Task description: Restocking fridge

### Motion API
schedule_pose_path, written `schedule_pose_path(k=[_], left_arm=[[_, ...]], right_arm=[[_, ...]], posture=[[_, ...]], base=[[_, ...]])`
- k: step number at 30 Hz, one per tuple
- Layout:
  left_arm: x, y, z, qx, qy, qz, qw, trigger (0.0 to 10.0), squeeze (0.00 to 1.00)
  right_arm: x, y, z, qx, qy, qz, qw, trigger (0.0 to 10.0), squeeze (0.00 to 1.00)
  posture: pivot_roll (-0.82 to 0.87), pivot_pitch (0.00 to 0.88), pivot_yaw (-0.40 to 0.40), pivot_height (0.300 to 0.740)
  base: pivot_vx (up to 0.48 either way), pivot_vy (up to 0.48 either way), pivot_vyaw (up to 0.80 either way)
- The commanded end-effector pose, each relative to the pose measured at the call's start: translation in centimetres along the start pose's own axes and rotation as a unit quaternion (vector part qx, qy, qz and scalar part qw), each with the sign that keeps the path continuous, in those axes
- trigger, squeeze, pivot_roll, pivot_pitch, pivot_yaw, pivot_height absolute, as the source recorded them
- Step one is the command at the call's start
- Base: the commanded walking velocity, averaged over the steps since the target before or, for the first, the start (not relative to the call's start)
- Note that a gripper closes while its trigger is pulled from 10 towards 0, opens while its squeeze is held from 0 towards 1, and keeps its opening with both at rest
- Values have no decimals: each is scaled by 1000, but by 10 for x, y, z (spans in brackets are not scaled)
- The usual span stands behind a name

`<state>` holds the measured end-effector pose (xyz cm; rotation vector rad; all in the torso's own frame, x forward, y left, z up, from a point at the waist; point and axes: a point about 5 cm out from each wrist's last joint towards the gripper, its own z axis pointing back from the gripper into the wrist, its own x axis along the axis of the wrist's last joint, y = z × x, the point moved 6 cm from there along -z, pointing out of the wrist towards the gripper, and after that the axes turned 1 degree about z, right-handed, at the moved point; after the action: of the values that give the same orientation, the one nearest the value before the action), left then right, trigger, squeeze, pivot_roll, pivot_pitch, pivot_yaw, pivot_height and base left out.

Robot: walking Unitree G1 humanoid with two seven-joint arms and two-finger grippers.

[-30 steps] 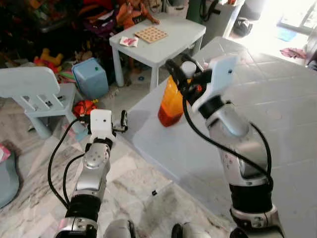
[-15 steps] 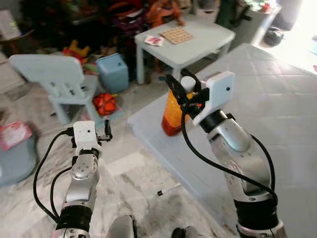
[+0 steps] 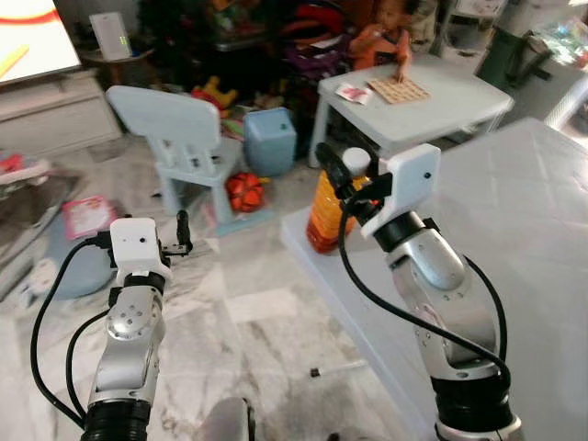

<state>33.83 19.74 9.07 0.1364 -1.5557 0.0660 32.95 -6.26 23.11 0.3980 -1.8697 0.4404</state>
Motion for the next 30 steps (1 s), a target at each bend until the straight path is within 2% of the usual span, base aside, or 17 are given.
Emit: schedule_pose_path(k=[1,7,16,19,23,27,30], left_arm=[[4,-1,-4,-1,-5,-10,1000,10000,0],[14,-6,-6,1,-13,-14,1000,10000,0],[10,-7,-4,2,-11,-17,1000,10000,0],[9,-9,-3,1,-9,-16,1000,10000,0],[-2,-17,1,-15,10,-14,1000,10000,0],[-5,-21,3,-23,15,-16,999,10000,0],[-14,-37,6,-62,34,-5,997,10000,0]], right_arm=[[7,-3,-3,-1,-16,11,1000,10000,0],[7,-5,-5,-6,-20,7,1000,10000,0],[4,-3,-4,-6,-20,7,1000,10000,0],[2,-6,-2,-11,-15,8,1000,10000,0],[-15,-17,5,-38,8,1,999,10000,0],[-25,-22,9,-47,26,10,998,10000,0],[-31,-20,11,-47,35,3,998,10000,0]], posture=[[23,0,0,740],[24,0,1,740],[26,0,1,740],[27,4,1,740],[29,8,-1,740],[30,11,-1,740],[32,11,-3,740]], base=[[0,480,800],[0,480,795],[0,480,749],[0,480,0],[0,480,0],[0,480,0],[0,480,267]])
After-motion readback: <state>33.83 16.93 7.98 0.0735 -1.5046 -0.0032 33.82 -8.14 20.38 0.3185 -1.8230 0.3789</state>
